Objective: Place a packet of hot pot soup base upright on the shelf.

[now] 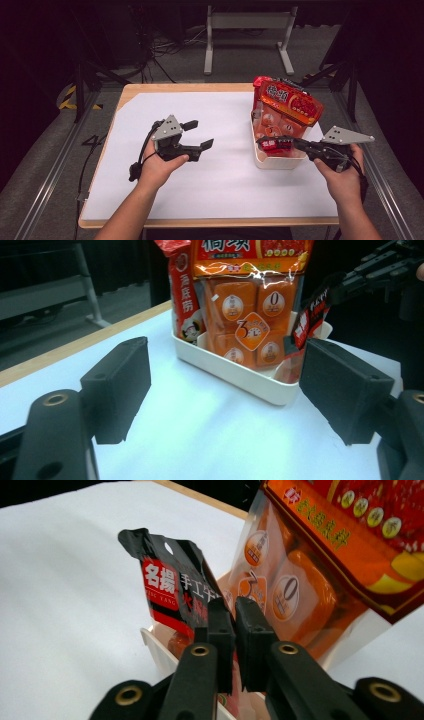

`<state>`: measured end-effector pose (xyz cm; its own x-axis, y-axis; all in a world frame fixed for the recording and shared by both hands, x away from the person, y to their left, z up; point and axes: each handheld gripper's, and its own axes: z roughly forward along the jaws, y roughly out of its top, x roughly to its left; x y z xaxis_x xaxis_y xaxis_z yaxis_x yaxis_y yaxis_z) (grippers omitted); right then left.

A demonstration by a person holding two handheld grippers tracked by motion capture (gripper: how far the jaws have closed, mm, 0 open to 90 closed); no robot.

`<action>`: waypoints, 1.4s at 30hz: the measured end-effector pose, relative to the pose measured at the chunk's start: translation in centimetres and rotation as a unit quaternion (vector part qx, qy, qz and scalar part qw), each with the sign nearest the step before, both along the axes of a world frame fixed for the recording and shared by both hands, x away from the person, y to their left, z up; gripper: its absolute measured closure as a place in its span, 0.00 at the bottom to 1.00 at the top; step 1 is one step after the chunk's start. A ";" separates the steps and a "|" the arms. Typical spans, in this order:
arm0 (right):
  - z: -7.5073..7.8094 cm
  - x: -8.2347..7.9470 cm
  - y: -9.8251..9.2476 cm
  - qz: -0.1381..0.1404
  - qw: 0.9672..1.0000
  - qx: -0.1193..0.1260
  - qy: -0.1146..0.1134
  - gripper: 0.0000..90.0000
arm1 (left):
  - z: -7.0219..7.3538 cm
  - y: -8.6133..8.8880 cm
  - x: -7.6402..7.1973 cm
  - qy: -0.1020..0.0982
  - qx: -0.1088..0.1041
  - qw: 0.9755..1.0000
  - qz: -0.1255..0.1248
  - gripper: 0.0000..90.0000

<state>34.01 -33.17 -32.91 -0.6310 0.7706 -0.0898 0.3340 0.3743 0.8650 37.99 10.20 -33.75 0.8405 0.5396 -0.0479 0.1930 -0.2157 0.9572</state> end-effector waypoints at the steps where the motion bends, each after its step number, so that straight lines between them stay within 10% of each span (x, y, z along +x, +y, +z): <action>1: -0.1 0.0 -0.1 -0.001 1.000 0.001 0.000 0.94 | 0.0 0.2 0.0 0.001 -0.001 1.000 0.002 0.23; 13: -0.4 0.0 -0.7 -0.040 0.999 -0.023 0.007 0.80 | 0.0 2.5 0.0 0.008 0.004 1.000 0.029 0.22; 27: 0.1 0.0 -0.4 -0.026 0.999 0.015 -0.036 0.43 | 0.2 4.4 -0.7 0.005 0.003 0.999 0.043 0.20; 42: 1.0 -0.9 -1.6 -0.009 0.997 0.052 -0.059 0.34 | -0.3 8.8 -2.8 0.004 0.019 0.997 0.078 0.19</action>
